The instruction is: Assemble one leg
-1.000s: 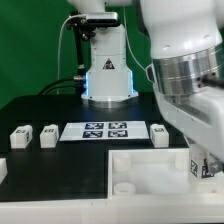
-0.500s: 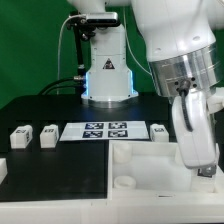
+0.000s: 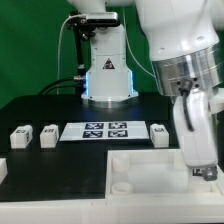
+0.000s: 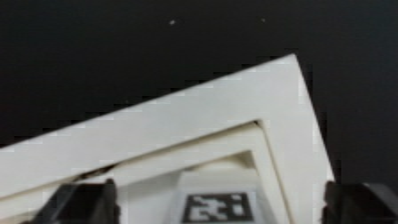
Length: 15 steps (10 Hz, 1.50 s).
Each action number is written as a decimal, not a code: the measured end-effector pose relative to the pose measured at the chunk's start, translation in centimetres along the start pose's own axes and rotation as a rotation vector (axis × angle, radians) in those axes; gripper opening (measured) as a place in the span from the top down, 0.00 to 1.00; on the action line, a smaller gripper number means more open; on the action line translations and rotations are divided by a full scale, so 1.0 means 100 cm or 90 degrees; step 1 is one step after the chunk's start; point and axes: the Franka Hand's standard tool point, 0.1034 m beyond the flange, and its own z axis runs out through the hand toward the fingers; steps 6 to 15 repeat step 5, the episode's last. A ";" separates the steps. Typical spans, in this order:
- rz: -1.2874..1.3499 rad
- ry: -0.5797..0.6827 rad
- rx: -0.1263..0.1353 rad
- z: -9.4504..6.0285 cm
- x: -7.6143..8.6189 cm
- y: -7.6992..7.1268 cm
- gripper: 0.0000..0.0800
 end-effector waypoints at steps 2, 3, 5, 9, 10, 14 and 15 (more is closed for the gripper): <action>-0.043 -0.010 -0.008 -0.021 -0.016 0.010 0.19; -0.049 -0.014 -0.015 -0.025 -0.020 0.013 0.19; -0.048 -0.012 -0.014 -0.022 -0.018 0.012 0.19; -0.048 -0.012 -0.014 -0.022 -0.018 0.012 0.19; -0.048 -0.012 -0.014 -0.022 -0.018 0.012 0.19; -0.048 -0.012 -0.014 -0.022 -0.018 0.012 0.19; -0.048 -0.012 -0.014 -0.022 -0.018 0.012 0.19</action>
Offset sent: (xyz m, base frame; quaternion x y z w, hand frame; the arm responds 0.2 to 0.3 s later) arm 0.0000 0.0000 0.0000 0.0000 0.0000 0.0000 1.0000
